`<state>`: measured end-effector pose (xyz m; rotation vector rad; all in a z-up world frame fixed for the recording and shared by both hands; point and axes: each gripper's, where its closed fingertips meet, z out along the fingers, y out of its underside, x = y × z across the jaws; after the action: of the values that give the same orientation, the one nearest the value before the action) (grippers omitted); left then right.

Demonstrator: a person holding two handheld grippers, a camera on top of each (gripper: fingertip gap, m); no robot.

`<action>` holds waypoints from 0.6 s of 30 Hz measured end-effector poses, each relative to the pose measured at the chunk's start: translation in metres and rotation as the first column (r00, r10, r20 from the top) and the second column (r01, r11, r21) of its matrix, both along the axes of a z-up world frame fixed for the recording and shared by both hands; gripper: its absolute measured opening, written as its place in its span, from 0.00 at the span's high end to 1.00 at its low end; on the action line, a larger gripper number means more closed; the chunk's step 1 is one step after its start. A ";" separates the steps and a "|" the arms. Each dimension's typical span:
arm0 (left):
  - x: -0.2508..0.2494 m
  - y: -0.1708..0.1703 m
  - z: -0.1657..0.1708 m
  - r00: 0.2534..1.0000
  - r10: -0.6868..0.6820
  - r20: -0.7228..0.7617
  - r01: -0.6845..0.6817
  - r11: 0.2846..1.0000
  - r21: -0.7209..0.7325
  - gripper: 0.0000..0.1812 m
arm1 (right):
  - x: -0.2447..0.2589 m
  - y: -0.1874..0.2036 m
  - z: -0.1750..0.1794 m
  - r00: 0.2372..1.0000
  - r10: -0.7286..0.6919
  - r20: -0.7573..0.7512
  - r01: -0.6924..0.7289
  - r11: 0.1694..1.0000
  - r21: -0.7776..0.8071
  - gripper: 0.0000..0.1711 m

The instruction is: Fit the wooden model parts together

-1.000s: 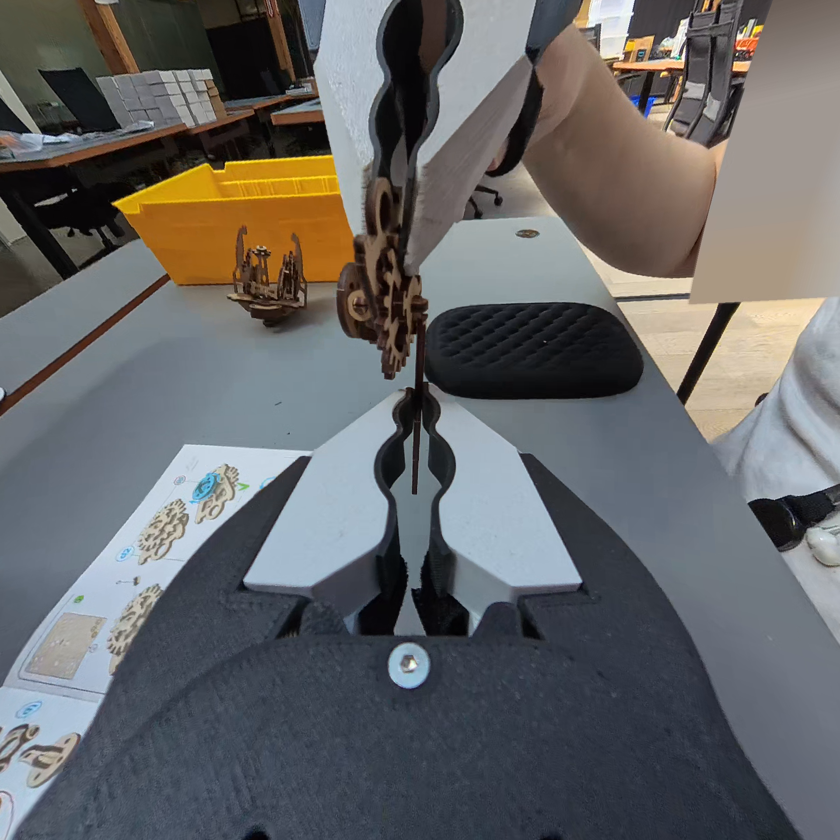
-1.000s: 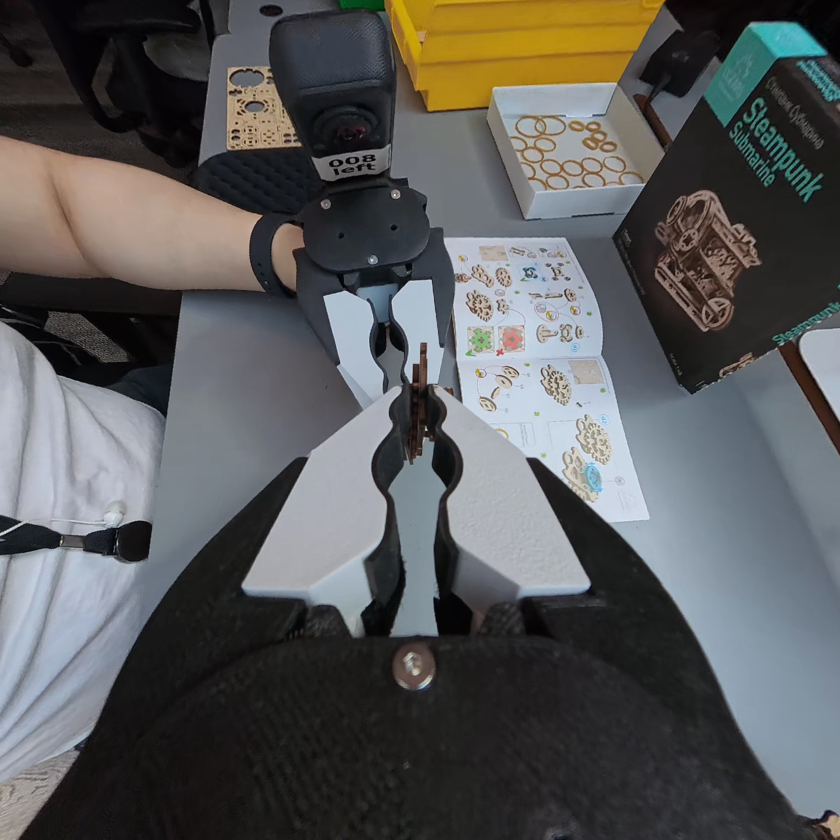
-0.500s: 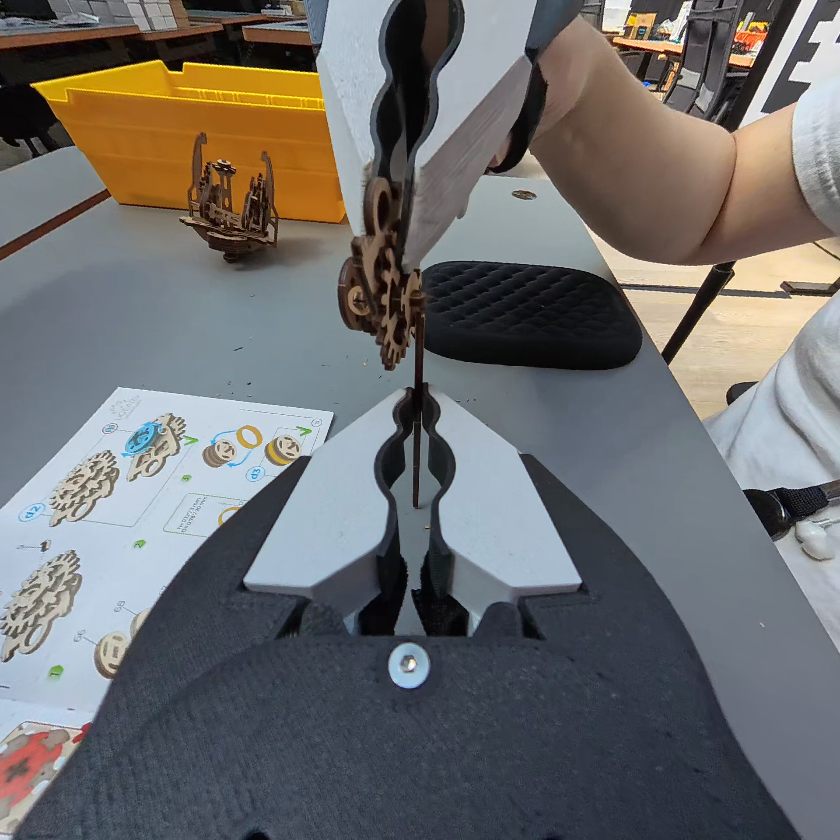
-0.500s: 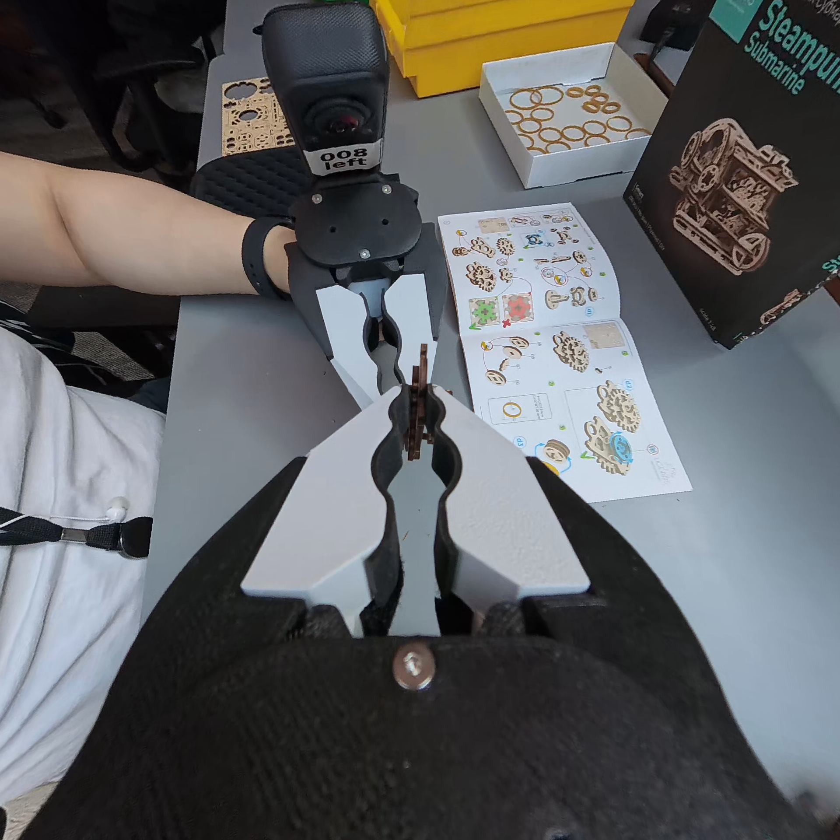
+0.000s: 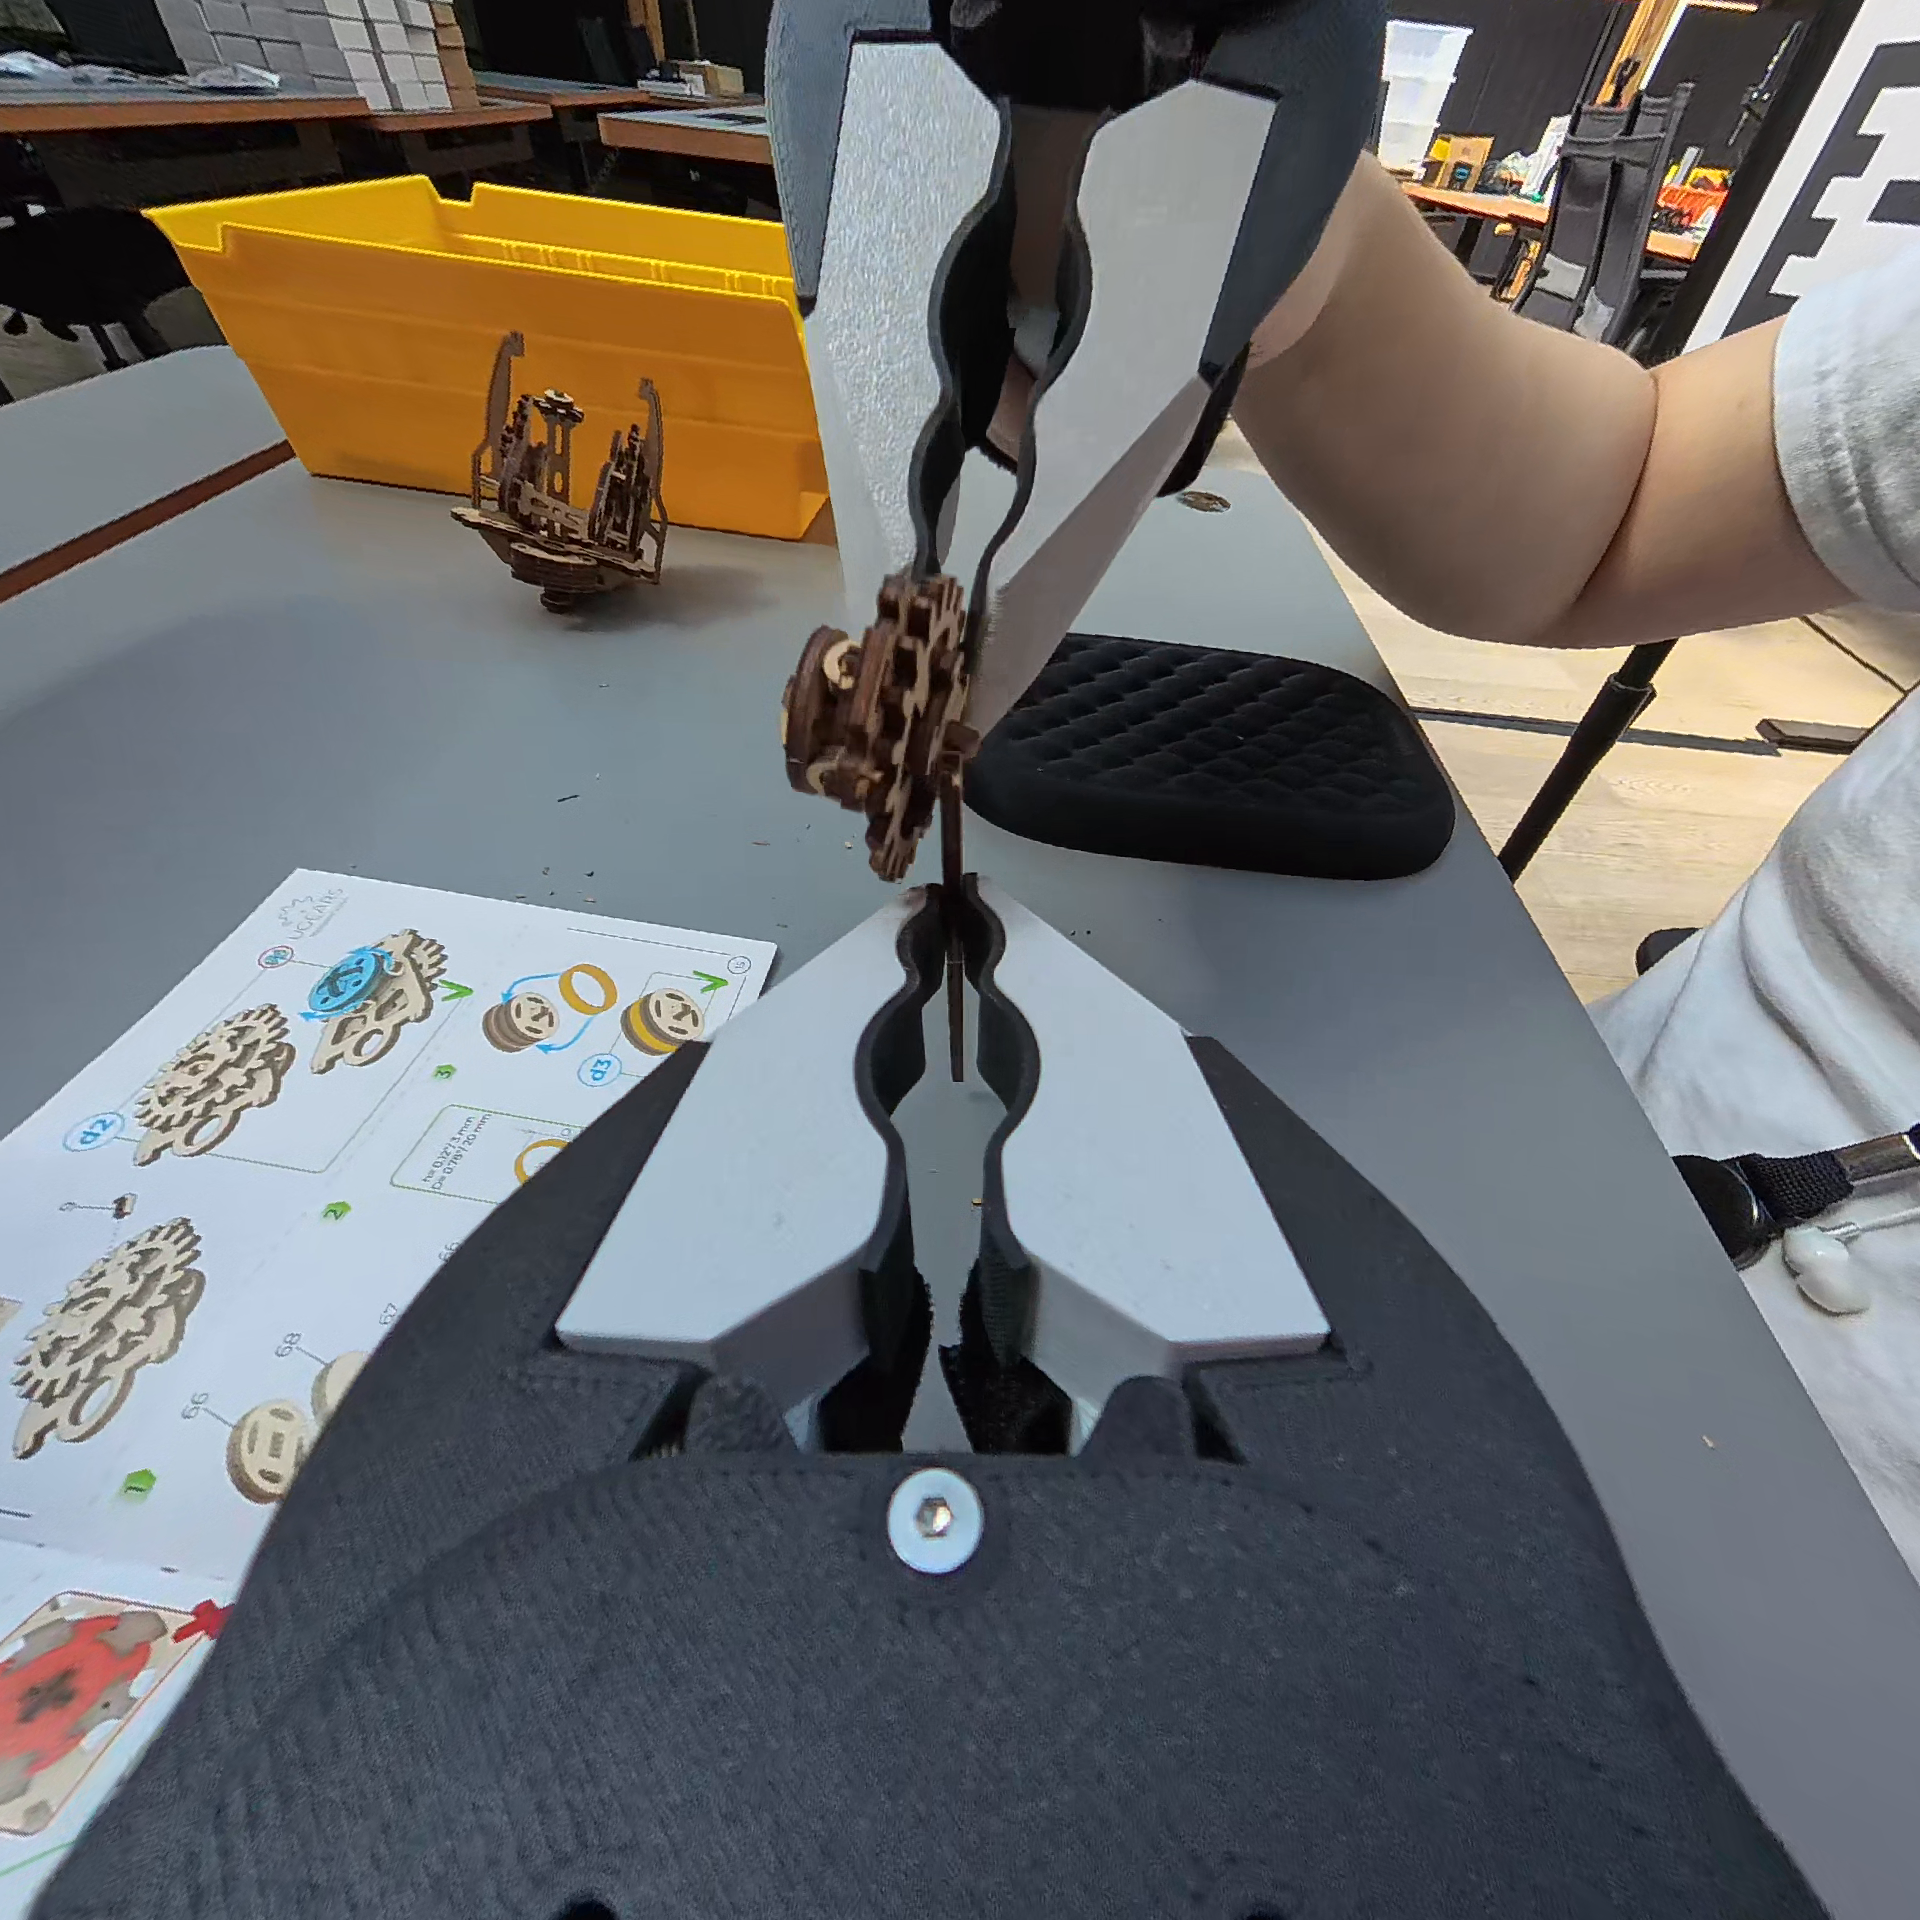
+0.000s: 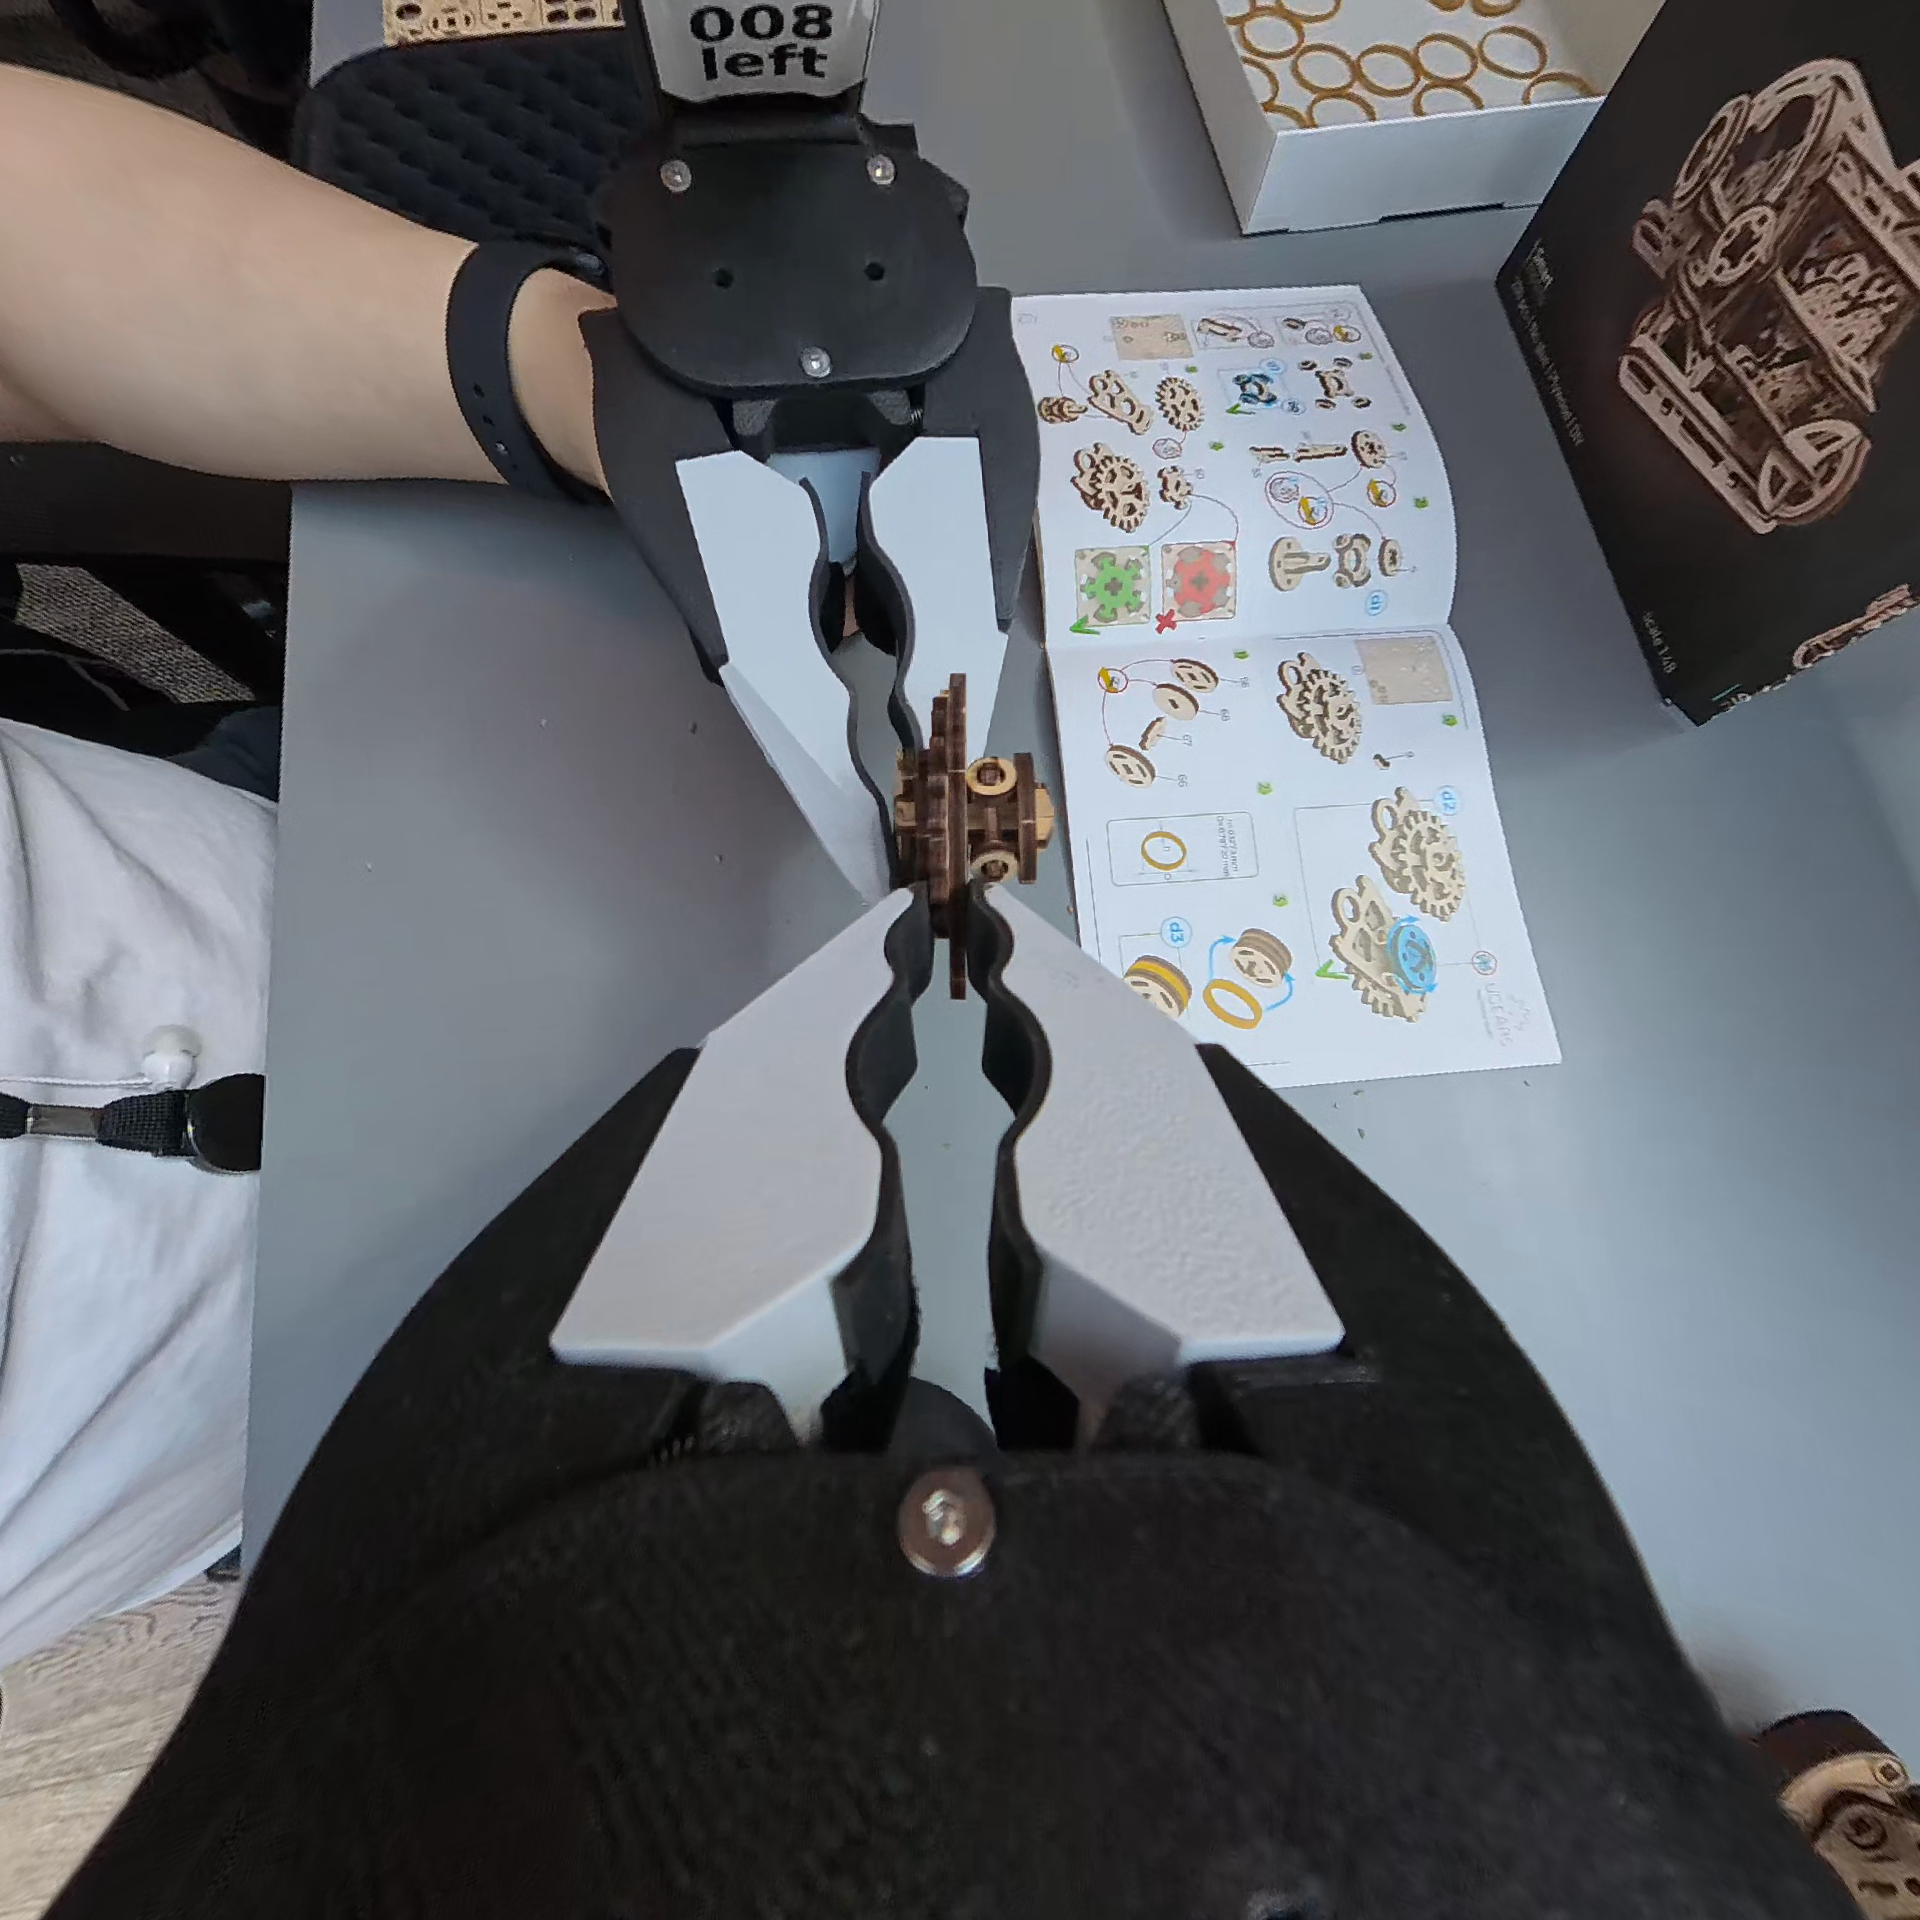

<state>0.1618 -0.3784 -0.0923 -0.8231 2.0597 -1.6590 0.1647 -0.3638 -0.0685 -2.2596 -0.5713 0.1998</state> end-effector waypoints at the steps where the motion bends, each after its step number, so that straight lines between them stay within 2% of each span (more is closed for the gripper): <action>1: 0.000 0.000 0.000 1.000 -0.002 -0.006 0.002 1.000 -0.002 1.00 | -0.001 0.001 0.004 1.000 0.000 -0.032 0.000 1.000 0.014 0.97; 4: 0.000 0.000 -0.001 1.000 0.002 -0.011 -0.002 1.000 -0.002 1.00 | -0.002 0.001 0.015 0.997 0.002 -0.081 0.002 0.999 0.045 0.98; 10: -0.004 0.002 0.004 0.999 0.009 -0.042 -0.011 0.999 -0.035 1.00 | 0.000 -0.007 0.019 0.989 -0.026 -0.144 0.025 1.000 -0.003 0.97; 12: -0.011 -0.003 -0.001 0.992 -0.035 -0.123 0.030 0.999 -0.043 1.00 | -0.002 -0.009 0.024 0.966 -0.051 -0.254 0.047 0.999 -0.023 0.97; 15: -0.031 -0.014 -0.017 0.917 -0.165 -0.362 0.134 0.985 -0.110 1.00 | -0.003 -0.012 0.035 0.849 -0.097 -0.519 0.069 0.995 -0.073 0.98; 18: -0.040 -0.015 -0.022 0.867 -0.201 -0.456 0.154 0.978 -0.139 0.99 | -0.003 -0.017 0.045 0.683 -0.103 -0.723 0.051 0.994 -0.093 0.98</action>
<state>0.1221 -0.3936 -0.1141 -1.1999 2.4533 -1.8067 0.1622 -0.3811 -0.0237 -2.0196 -0.0291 1.0404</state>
